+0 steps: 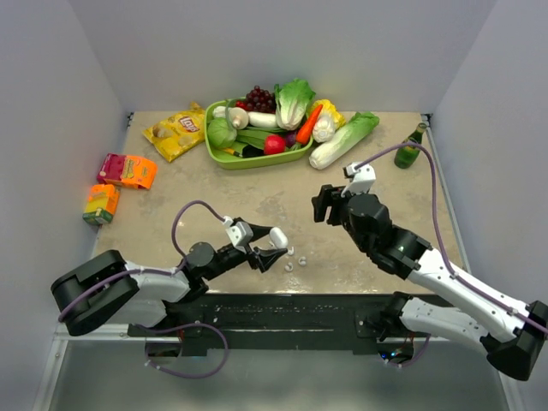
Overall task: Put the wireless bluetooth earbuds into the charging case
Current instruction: Pick up the charging case at the center of the board, then open the charging case.
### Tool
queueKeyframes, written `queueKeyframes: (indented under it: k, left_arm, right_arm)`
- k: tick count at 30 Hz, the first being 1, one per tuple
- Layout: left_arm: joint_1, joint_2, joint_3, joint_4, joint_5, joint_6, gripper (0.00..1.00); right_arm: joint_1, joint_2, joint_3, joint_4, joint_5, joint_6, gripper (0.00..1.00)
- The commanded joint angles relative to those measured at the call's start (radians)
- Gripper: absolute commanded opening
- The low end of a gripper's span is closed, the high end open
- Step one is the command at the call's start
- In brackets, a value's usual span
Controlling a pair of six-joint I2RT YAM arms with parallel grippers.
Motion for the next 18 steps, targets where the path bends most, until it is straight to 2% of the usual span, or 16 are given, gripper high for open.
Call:
queueKeyframes:
  k: [1,4,9,15,18]
  left_arm:
    - [-0.018,-0.059,-0.02,0.358,-0.063,0.069,0.0]
    - [-0.027,-0.06,-0.051,0.413,-0.077,0.089,0.0]
    - [-0.03,-0.045,-0.107,0.521,-0.046,0.112,0.0]
    - [-0.038,-0.064,-0.115,0.495,-0.025,0.147,0.0]
    - [-0.046,-0.077,-0.108,0.477,-0.013,0.189,0.0]
  right_arm:
    - [-0.002,-0.095,-0.082,0.163,0.023,0.065,0.78]
    - [-0.003,-0.109,-0.101,0.248,-0.15,-0.013,0.78]
    - [-0.003,-0.02,-0.04,0.159,-0.39,-0.048,0.83]
    - [-0.002,0.044,-0.06,0.214,-0.559,-0.01,0.88]
    - [-0.002,0.104,-0.049,0.19,-0.622,-0.011,0.89]
